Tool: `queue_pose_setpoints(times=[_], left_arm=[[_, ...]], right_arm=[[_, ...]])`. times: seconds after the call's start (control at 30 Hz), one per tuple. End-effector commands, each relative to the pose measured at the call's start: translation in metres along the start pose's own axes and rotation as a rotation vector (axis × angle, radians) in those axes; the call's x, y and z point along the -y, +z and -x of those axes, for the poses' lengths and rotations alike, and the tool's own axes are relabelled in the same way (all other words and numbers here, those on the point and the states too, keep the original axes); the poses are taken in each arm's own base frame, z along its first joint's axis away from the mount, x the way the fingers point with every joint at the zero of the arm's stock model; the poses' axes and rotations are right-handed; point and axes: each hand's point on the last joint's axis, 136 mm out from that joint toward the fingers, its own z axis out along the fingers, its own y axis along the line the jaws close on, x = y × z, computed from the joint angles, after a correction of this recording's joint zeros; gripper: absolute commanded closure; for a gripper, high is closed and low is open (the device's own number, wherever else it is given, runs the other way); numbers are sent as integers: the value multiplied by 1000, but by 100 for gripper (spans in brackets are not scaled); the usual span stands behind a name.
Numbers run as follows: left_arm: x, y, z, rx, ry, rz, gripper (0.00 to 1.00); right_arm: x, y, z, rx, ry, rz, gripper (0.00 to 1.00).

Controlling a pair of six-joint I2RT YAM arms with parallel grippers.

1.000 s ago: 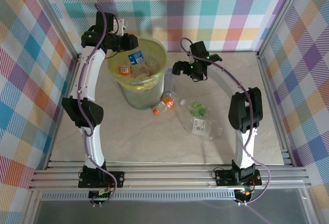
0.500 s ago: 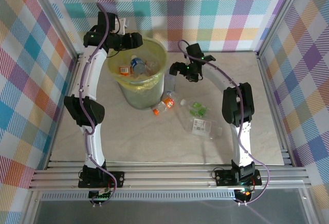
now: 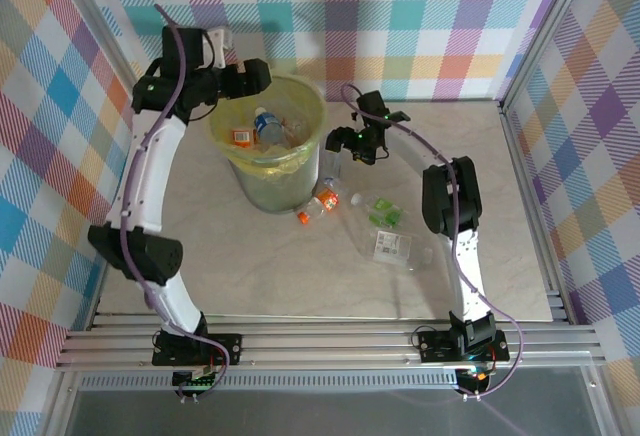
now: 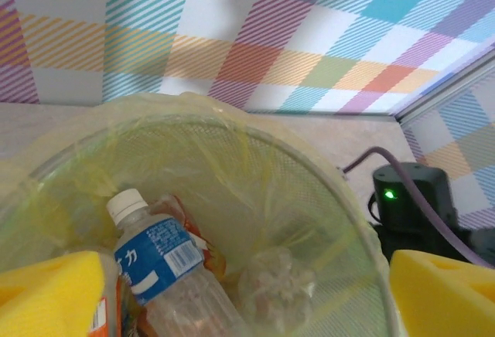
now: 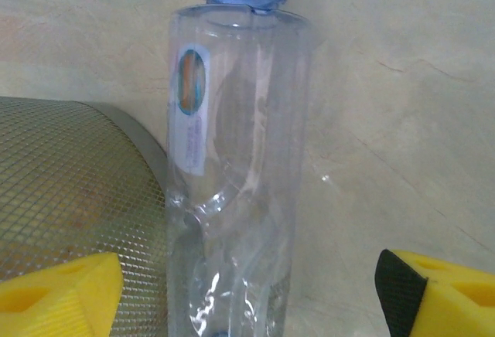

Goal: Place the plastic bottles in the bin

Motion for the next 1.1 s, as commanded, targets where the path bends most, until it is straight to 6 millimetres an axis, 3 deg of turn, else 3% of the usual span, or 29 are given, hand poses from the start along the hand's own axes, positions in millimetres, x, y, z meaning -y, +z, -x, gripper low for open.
queue_pose_setpoints(times=[0.0, 0.23, 0.53, 1.07], left_arm=[[5, -19, 6, 74, -7, 6, 0], [-1, -51, -8, 145, -42, 40, 0], [-7, -75, -25, 203, -84, 59, 0], [-7, -83, -27, 223, -87, 58, 0]], right_arm=[[-14, 8, 5, -6, 2, 75, 17], [-16, 23, 0, -18, -20, 50, 18], [-5, 40, -2, -26, -43, -50, 23], [21, 44, 18, 41, -53, -201, 37]])
